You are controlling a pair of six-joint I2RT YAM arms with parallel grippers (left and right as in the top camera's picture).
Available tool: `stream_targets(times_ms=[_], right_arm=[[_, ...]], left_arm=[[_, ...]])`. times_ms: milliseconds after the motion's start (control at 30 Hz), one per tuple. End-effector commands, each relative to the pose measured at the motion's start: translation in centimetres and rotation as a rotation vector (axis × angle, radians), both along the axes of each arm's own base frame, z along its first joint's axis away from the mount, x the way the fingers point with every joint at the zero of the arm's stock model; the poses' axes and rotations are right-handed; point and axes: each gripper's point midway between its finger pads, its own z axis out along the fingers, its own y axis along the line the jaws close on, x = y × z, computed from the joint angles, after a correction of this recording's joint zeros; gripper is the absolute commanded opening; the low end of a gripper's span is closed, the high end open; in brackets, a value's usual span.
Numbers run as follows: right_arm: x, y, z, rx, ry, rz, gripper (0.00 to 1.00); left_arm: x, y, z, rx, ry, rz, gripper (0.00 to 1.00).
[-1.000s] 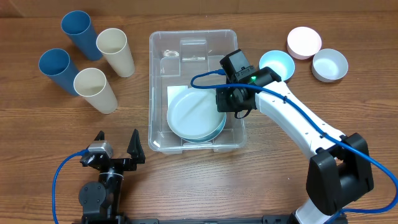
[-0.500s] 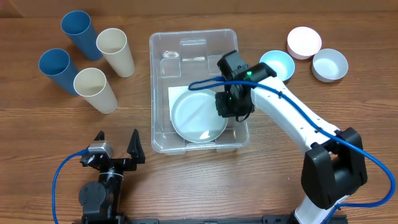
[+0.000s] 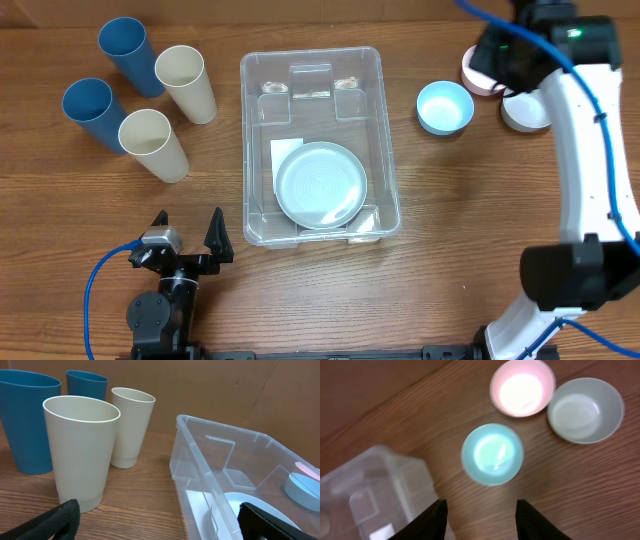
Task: Pack container
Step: 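Release the plate, move the right gripper to the light-blue bowl, grasp, then carry the light-blue bowl into the bin's upper area and release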
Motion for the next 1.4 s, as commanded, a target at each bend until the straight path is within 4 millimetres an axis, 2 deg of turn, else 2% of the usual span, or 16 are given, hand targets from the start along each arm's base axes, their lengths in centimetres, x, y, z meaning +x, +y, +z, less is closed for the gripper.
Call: stream_targets(times_ms=[0, 100, 167, 233, 333, 433, 533, 667, 767, 833, 967, 1033, 1100, 1200, 1300, 1367], right_arm=[[1.8, -0.7, -5.6, 0.075, 0.105, -0.024, 0.54], [3.2, -0.8, -9.6, 0.077, 0.164, -0.033, 0.57], [3.8, -1.2, -12.8, 0.082, 0.216, -0.101, 0.57], [3.7, -1.6, -15.6, 0.083, 0.277, -0.175, 0.56], [3.3, -1.9, -18.4, 0.078, 0.344, -0.209, 0.55], [3.0, -1.9, -20.4, 0.076, 0.382, -0.213, 0.54], [2.3, -1.9, -21.9, 0.076, 0.410, -0.224, 0.46], [1.2, -1.9, -23.4, 0.069, 0.450, -0.233, 0.27], [0.9, -1.9, -23.6, 0.069, 0.461, -0.233, 0.08], [0.7, -1.9, -23.6, 0.068, 0.467, -0.233, 0.04], [0.5, -1.9, -22.8, 0.066, 0.480, -0.230, 0.04], [1.1, -1.7, -20.7, 0.068, 0.455, -0.203, 0.04], [1.8, -1.3, -17.7, 0.085, 0.410, -0.171, 0.04], [2.7, 0.5, -11.9, 0.158, 0.314, -0.066, 0.04], [2.6, 1.9, -8.1, 0.171, 0.253, 0.010, 0.04], [2.3, 3.5, -5.0, 0.153, 0.188, 0.073, 0.04]], left_arm=[[0.0, 0.3, -0.1, -0.013, 0.003, 0.015, 1.00], [0.0, 0.3, -0.1, -0.013, 0.003, 0.015, 1.00], [0.0, 0.3, -0.1, -0.013, 0.003, 0.015, 1.00], [0.0, 0.3, -0.1, -0.013, 0.003, 0.015, 1.00], [0.0, 0.3, -0.1, -0.013, 0.003, 0.015, 1.00], [0.0, 0.3, -0.1, -0.013, 0.003, 0.015, 1.00], [0.0, 0.3, -0.1, -0.013, 0.003, 0.015, 1.00], [0.0, 0.3, -0.1, -0.013, 0.003, 0.015, 1.00], [0.0, 0.3, -0.1, -0.013, 0.003, 0.015, 1.00], [0.0, 0.3, -0.1, -0.013, 0.003, 0.015, 1.00], [0.0, 0.3, -0.1, -0.013, 0.003, 0.015, 1.00], [0.0, 0.3, -0.1, -0.013, 0.003, 0.015, 1.00], [0.0, 0.3, -0.1, -0.013, 0.003, 0.015, 1.00], [0.0, 0.3, -0.1, -0.013, 0.003, 0.015, 1.00], [0.0, 0.3, -0.1, -0.013, 0.003, 0.015, 1.00], [0.0, 0.3, -0.1, -0.013, 0.003, 0.015, 1.00]])
